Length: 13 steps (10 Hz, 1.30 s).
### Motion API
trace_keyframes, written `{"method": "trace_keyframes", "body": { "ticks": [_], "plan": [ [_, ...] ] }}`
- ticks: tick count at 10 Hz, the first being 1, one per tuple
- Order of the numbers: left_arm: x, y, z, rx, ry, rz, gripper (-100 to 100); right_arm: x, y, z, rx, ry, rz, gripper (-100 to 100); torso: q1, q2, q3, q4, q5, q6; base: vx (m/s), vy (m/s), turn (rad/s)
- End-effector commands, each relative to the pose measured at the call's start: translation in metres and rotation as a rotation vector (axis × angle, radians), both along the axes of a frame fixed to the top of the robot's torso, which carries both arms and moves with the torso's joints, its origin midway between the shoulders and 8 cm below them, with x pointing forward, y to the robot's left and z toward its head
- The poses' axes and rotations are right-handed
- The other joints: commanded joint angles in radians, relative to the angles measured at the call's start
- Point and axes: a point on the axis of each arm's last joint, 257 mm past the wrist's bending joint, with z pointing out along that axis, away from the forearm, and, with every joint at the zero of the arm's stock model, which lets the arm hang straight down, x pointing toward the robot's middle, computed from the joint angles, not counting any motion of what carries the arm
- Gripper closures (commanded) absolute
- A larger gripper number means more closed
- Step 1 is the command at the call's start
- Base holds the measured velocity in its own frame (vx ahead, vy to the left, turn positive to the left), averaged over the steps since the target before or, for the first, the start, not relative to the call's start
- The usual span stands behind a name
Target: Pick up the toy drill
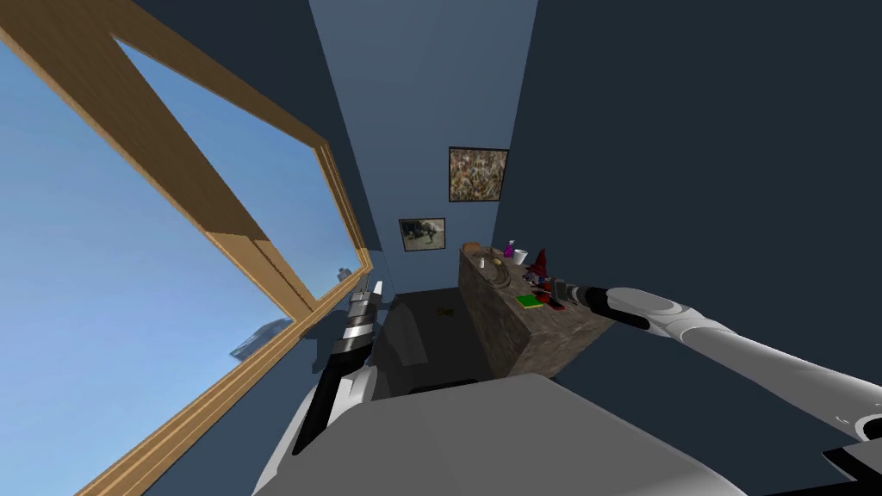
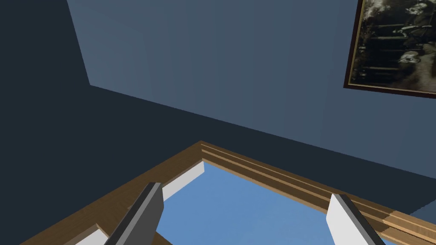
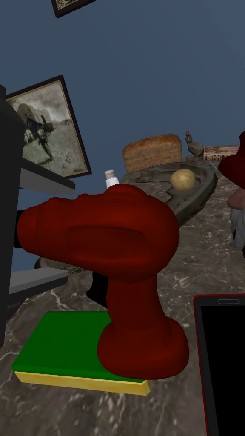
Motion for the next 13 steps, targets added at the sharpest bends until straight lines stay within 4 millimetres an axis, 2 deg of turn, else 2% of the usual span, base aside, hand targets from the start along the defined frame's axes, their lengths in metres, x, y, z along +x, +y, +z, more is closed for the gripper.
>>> {"method": "trace_keyframes", "body": {
  "ticks": [1, 5, 6, 8, 9, 10, 11, 12, 13],
  "plan": [
    [0.0, 0.0, 0.0, 0.0, 0.0, 0.0, 0, 0.003, 0.01, 0.003, 0.001, -0.002, 0.026, 100, 0.0, 0.0, 0.0, 0.0, 0.0, 0.0, 0.159, 0.002, -0.2],
    [0.0, 0.0, 0.0, 0.0, 0.0, 0.0, 0, 0.015, 0.075, 0.008, 0.002, -0.002, 0.208, 100, 0.003, -0.004, -0.003, -0.001, 0.001, -0.002, 0.185, 0.021, -0.388],
    [0.0, 0.0, 0.0, 0.0, 0.0, 0.0, 0, 0.015, 0.075, 0.008, 0.002, -0.002, 0.208, 100, 0.004, -0.005, -0.003, -0.001, 0.001, -0.003, 0.143, 0.059, -0.245],
    [0.0, 0.0, 0.0, 0.0, 0.0, 0.0, 0, 0.016, 0.105, 0.01, 0.0, -0.001, 0.294, 100, 0.004, 0.0, -0.001, 0.0, 0.002, -0.002, 0.149, 0.039, -0.412],
    [0.0, 0.0, 0.0, 0.0, 0.0, 0.0, 0, 0.017, 0.107, 0.011, 0.001, -0.003, 0.299, 100, 0.003, -0.001, -0.001, 0.0, 0.002, -0.002, 0.125, 0.03, -0.177],
    [0.0, 0.0, 0.0, 0.0, 0.0, 0.0, 0, 0.017, 0.124, 0.012, 0.0, -0.004, 0.345, 100, 0.002, 0.0, -0.001, 0.0, 0.001, -0.005, 0.129, 0.024, -0.23],
    [0.0, 0.0, 0.0, 0.0, 0.0, 0.0, 0, 0.017, 0.124, 0.012, 0.0, -0.004, 0.345, 100, 0.002, -0.001, -0.001, 0.0, 0.002, -0.003, 0.102, 0.042, -0.159],
    [0.0, 0.0, 0.0, 0.0, 0.0, 0.0, 0, 0.017, 0.14, 0.014, -0.001, -0.006, 0.391, 100, 0.003, 0.001, 0.0, 0.0, 0.002, -0.005, 0.095, 0.042, -0.287],
    [0.0, 0.0, 0.0, 0.0, 0.0, 0.0, 0, 0.017, 0.131, 0.012, 0.0, -0.006, 0.367, 100, 0.003, 0.002, 0.001, 0.0, 0.002, -0.003, 0.045, 0.027, -0.082]
  ]
}}
